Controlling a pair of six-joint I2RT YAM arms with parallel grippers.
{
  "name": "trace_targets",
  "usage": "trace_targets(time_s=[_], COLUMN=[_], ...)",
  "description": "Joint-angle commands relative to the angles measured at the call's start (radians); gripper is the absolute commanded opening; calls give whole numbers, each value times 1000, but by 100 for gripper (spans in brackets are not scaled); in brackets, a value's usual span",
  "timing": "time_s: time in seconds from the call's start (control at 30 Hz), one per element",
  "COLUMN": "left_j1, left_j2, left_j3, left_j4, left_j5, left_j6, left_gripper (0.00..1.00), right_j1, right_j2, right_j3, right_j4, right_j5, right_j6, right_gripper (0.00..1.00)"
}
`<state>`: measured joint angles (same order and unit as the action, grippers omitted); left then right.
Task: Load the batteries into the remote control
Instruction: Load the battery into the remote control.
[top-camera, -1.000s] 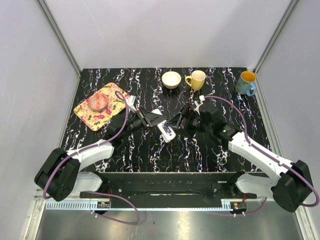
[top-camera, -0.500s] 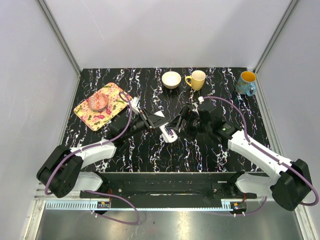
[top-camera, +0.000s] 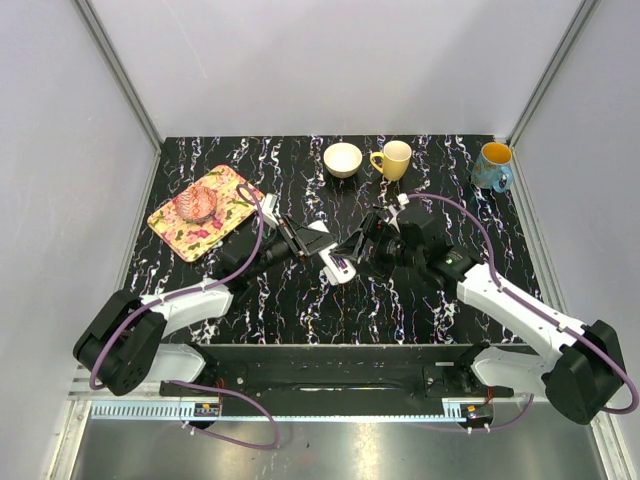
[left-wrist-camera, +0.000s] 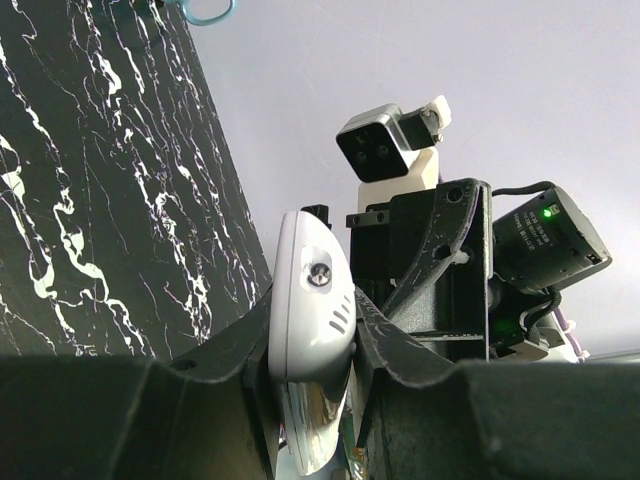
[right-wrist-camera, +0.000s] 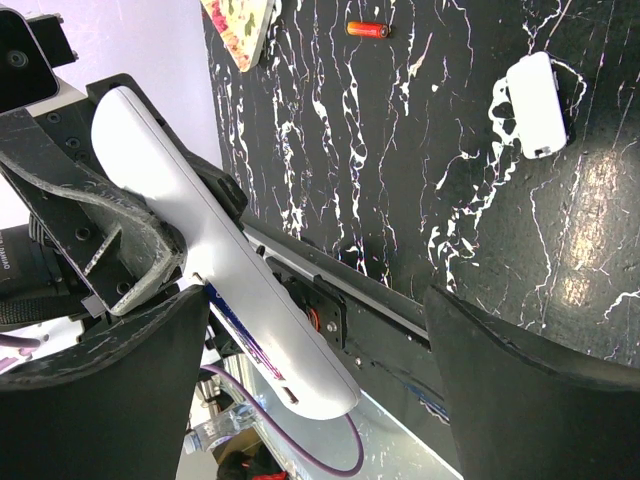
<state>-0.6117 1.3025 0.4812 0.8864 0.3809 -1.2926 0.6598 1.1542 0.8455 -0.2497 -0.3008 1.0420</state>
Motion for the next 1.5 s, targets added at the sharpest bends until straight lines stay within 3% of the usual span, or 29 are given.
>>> trace_targets(time_s=[0.0, 0.27, 0.57, 0.93, 1.33, 1.47], left_j1=[13, 9, 0, 6, 7, 6], left_j2=[-60, -45, 6, 75, 199, 198], left_j3=[54, 39, 10, 26, 83, 91], left_j4=[181, 82, 88, 262, 485, 505], left_j5=[-19, -13, -11, 110, 257, 279], left_j6=[-48, 24, 39, -97, -252, -254], left_gripper=[0, 0, 0, 0, 0, 0], right_j1=[-3, -8, -12, -12, -14, -28], right_j2=[-11, 4, 32, -77, -47, -48], right_j3=[-40, 78, 164, 181, 86, 60], right_j4=[-53, -65, -83, -161, -42, 12], right_j5=[-6, -14, -23, -79, -195, -239], right_j6=[-28, -37, -66, -434, -436, -404], right_gripper=[91, 95, 96, 93, 77, 62])
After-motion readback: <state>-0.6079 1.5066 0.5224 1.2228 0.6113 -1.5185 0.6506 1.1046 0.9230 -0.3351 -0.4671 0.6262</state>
